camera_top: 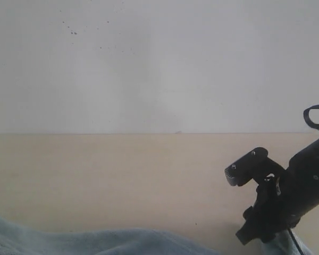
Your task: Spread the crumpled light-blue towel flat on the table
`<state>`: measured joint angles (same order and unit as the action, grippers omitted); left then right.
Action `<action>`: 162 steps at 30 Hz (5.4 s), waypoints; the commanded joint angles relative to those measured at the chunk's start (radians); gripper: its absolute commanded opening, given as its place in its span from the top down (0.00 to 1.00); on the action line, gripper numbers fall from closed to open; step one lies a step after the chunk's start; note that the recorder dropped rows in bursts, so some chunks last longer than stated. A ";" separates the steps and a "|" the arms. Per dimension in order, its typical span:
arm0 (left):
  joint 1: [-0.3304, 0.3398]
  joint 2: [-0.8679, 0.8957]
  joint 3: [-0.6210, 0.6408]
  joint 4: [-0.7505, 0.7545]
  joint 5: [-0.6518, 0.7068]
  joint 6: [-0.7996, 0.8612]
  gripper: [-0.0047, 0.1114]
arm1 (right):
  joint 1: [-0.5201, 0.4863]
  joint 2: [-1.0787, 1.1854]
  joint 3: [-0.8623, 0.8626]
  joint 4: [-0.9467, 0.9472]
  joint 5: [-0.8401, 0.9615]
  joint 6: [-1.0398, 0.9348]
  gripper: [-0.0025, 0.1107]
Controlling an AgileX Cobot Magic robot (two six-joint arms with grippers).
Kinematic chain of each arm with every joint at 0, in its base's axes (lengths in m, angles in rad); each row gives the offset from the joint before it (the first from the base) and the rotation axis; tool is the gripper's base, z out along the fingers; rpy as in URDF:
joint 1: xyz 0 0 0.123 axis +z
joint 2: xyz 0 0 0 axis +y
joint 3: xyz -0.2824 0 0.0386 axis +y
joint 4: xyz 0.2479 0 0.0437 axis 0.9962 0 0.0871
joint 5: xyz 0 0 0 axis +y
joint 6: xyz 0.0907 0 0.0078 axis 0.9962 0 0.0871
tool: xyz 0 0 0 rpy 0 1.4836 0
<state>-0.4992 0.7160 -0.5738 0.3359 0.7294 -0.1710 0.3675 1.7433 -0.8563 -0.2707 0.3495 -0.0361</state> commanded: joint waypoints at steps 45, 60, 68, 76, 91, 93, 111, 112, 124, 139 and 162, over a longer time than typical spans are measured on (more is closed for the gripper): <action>0.001 -0.363 -0.160 0.206 0.291 -0.100 0.93 | 0.000 -0.689 -0.005 -0.217 0.289 0.145 0.98; 0.001 -0.566 -0.463 -0.032 0.492 0.070 0.93 | 0.002 -1.257 -0.005 -0.287 0.554 0.120 0.98; 0.001 -0.525 -0.425 -0.096 0.492 0.139 0.93 | 0.022 -1.324 -0.003 -0.286 0.649 0.091 0.98; 0.001 -0.228 -0.142 0.072 0.357 0.004 0.93 | 0.050 -0.966 0.221 -0.506 0.424 0.379 0.98; 0.272 0.654 -0.114 0.382 -0.219 -0.292 0.93 | -0.143 -0.149 -0.004 -1.038 0.078 0.994 0.98; 0.333 0.733 -0.141 0.382 -0.297 -0.281 0.92 | -0.187 -0.085 -0.077 -1.030 0.012 0.994 0.98; 0.456 0.720 -0.286 0.269 -0.374 -0.247 0.53 | -0.254 0.015 -0.342 -0.767 0.057 0.846 0.98; 0.456 0.707 -0.265 0.262 -0.374 -0.247 0.53 | -0.254 -0.001 -0.305 -0.721 0.083 0.798 0.97; 0.456 0.688 -0.111 0.221 -0.503 -0.247 0.53 | -0.256 -0.036 0.033 -0.546 0.126 0.635 0.98; 0.456 0.688 -0.111 0.221 -0.532 -0.287 0.53 | -0.256 -0.036 0.076 -0.394 0.121 0.497 0.98; 0.456 0.688 -0.111 0.182 -0.542 -0.287 0.53 | -0.256 0.050 0.246 -0.278 0.288 0.463 0.98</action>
<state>-0.0463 1.4098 -0.6891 0.5331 0.1979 -0.4499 0.1191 1.7648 -0.6650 -0.6000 0.5326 0.3801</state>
